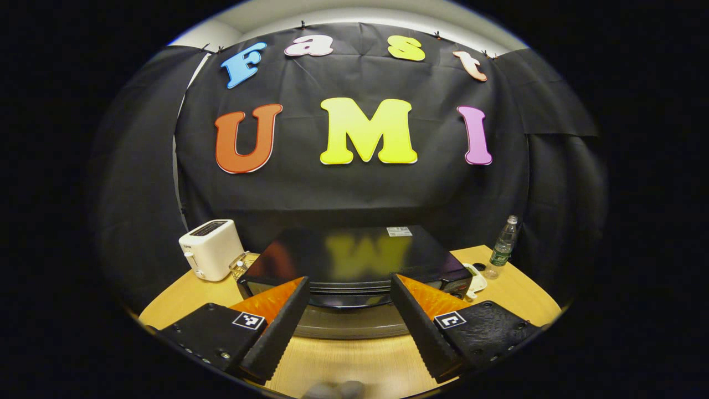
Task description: Open the electric oven with the left hand, put the food in, and close the electric oven.
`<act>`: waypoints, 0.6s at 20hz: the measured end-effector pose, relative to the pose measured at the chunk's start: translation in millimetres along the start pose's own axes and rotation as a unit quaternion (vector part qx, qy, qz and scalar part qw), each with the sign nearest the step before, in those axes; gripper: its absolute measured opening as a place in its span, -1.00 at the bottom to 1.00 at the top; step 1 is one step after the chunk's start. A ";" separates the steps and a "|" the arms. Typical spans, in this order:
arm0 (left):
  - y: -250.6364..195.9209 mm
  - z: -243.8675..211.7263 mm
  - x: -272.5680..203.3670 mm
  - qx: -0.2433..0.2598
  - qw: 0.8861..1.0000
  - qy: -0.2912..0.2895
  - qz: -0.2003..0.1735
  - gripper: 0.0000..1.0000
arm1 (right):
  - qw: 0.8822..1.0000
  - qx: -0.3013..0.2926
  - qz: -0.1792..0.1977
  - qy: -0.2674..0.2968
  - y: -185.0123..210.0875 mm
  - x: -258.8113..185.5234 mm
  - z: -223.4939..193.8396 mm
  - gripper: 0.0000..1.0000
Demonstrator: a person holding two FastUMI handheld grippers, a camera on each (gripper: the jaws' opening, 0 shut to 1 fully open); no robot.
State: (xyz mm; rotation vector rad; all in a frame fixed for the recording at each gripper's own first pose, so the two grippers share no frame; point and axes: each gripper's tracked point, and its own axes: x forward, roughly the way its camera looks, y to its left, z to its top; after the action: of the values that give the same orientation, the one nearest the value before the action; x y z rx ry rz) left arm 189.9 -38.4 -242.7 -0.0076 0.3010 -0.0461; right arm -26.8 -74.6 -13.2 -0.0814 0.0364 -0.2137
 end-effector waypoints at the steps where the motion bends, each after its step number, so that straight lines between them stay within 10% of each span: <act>1: 1.4 -2.2 9.3 -0.001 1.000 0.003 0.001 0.91 | 1.000 -0.002 -0.006 0.003 -1.7 -0.8 -1.4 0.82; 12: 2.3 -27.2 28.6 0.008 0.999 0.045 0.001 0.96 | 1.000 0.010 -0.021 0.020 -2.6 -6.0 -14.5 0.82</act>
State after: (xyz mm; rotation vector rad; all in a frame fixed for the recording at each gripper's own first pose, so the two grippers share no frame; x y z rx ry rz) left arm 209.2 -37.5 -277.2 0.0100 0.3901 -0.0470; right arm -33.9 -77.0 -27.3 -0.0582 0.0731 -0.2569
